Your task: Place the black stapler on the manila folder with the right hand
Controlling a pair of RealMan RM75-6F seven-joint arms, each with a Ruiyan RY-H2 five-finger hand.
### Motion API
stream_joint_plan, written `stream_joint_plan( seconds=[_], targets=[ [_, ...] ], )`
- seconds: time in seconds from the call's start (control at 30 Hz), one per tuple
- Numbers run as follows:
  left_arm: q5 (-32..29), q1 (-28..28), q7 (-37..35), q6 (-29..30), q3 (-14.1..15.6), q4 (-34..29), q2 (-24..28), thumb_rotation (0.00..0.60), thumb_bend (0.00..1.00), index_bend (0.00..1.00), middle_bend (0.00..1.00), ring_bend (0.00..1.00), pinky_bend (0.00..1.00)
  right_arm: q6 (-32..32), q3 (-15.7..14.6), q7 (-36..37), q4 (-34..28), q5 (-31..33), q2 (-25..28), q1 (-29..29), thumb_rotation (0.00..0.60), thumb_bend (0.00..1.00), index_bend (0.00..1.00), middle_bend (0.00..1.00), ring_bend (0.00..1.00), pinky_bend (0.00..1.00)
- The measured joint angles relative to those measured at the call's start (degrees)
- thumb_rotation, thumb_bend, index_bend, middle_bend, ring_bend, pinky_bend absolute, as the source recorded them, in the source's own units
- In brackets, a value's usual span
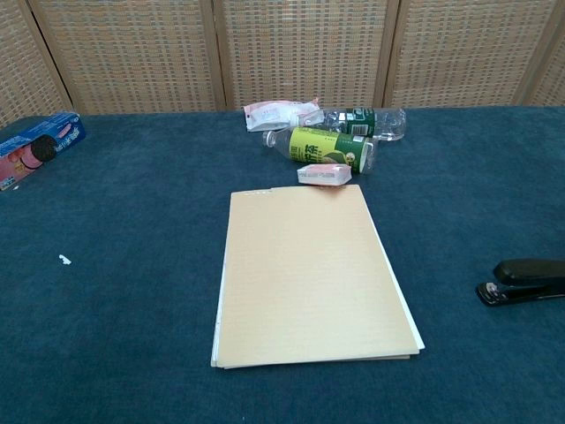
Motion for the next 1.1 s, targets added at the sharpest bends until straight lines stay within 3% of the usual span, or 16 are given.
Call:
stream_joint_plan(
  seconds=[0.73, 0.87, 1.1],
  targets=[
    [0.6, -0.1, -0.5, 0.1, 0.2, -0.3, 0.4, 0.600, 0.11, 0.00, 0.00, 0.00, 0.00, -0.9, -0.5, -0.6, -0.2, 0.0, 0.1, 0.0, 0.600, 0.17, 0.02, 0.00, 0.00, 0.04],
    [1.0, 0.0, -0.9, 0.5, 0.3, -0.7, 0.8, 0.600, 0.00, 0.00, 0.00, 0.00, 0.00, -0.8, -0.8, -0.7, -0.2, -0.5, 0.1, 0.0, 0.600, 0.17, 0.03, 0.00, 0.00, 0.04],
    [1.5, 0.3, 0.4, 1.4, 0.4, -0.7, 0.7, 0.600, 0.00, 0.00, 0.00, 0.00, 0.00, -0.9, -1.0, -0.8, -0.6, -0.9, 0.2, 0.0, 0.600, 0.17, 0.03, 0.00, 0.00, 0.05]
  ],
)
